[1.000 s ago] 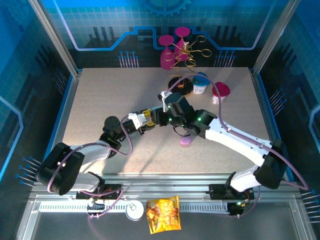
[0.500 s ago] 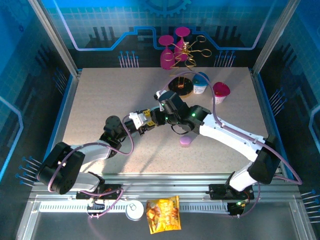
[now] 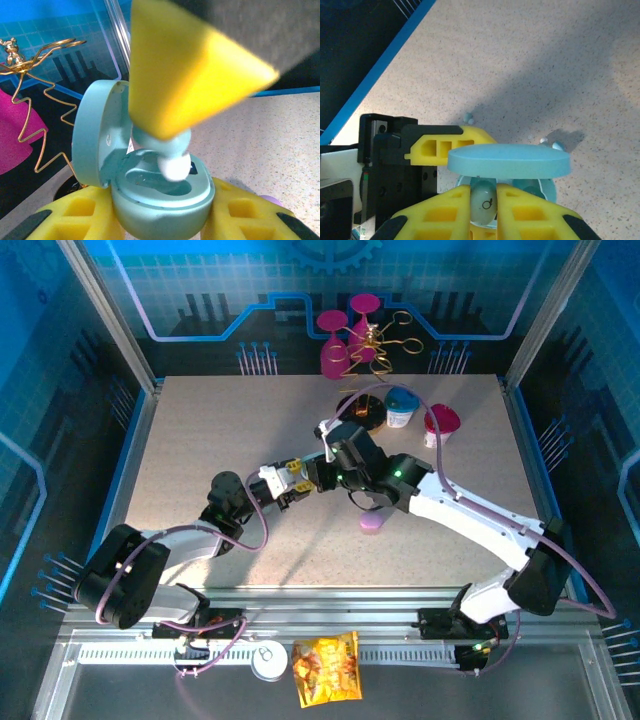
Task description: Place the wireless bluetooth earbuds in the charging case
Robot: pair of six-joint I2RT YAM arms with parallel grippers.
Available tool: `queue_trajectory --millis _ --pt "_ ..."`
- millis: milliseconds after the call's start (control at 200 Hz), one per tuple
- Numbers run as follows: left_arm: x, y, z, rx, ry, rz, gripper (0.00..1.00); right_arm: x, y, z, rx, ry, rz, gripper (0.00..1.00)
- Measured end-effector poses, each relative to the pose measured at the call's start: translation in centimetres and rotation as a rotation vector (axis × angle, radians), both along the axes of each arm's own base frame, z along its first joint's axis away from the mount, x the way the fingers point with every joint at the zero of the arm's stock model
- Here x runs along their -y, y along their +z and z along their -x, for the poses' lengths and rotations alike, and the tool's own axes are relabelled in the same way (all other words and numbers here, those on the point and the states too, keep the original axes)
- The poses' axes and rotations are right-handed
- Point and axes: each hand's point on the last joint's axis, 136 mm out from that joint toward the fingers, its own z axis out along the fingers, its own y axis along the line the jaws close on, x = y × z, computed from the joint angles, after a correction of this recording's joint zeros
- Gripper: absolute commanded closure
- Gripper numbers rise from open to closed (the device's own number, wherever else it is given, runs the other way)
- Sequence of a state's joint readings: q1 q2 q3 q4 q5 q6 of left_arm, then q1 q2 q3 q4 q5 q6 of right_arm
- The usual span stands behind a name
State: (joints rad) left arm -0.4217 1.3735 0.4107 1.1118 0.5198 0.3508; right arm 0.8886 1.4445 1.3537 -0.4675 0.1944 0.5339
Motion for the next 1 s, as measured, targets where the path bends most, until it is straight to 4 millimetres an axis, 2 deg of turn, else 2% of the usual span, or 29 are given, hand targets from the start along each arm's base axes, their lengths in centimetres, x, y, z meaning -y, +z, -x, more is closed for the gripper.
queue_trajectory --millis 180,310,625,1001 --pt "0.0 -0.1 0.0 -0.003 0.0 -0.001 0.84 0.7 1.1 -0.1 0.035 -0.007 -0.008 0.84" --pt "0.0 -0.1 0.0 -0.014 -0.002 0.003 0.84 1.2 0.7 -0.3 0.039 -0.011 0.006 0.83" --pt "-0.1 1.3 0.7 -0.009 -0.015 0.035 0.83 1.7 0.0 -0.4 0.036 -0.012 0.029 0.83" --pt "-0.1 1.3 0.8 -0.04 -0.023 0.045 0.83 2.1 -0.5 -0.6 0.044 -0.013 0.052 0.82"
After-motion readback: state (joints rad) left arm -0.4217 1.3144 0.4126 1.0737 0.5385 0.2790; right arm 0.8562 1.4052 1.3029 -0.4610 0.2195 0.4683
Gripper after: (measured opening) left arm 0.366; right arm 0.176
